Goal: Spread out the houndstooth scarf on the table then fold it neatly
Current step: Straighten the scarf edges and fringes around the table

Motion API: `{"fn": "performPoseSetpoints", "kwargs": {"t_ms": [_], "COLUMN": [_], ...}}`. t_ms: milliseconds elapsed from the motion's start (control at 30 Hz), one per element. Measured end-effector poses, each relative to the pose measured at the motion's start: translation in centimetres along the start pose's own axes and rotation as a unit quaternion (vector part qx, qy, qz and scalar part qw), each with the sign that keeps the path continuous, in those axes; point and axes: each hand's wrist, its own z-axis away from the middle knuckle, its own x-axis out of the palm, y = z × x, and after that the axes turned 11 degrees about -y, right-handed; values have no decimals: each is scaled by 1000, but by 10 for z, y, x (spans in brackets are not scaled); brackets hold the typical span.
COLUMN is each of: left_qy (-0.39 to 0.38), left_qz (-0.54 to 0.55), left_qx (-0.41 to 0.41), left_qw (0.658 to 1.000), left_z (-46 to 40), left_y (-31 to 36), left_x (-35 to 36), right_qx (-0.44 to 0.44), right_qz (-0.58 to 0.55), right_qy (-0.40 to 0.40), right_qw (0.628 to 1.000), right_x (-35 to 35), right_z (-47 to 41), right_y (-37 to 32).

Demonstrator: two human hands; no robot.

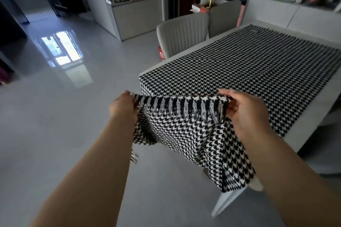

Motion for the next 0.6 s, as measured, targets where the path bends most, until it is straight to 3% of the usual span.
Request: {"fn": "performPoseSetpoints", "kwargs": {"t_ms": [67,167,433,600], "left_qy": [-34,-71,-160,-207], "left_qz": [-85,-119,-162,-135], "left_qx": [62,120,127,163], "left_qw": [994,983,965,955], "left_z": [-4,-7,-10,4], "left_y": [20,55,82,110], "left_x": [16,57,156,224], "right_qx": [-6,-24,-45,-125], "right_qz": [-30,-64,-76,-104], "right_qy": [26,42,124,126], "right_qw": [999,997,988,979], "right_x": [-4,-11,-38,-70], "right_z": [0,-1,-17,-28], "right_y": [-10,-24,-60,-108]}}
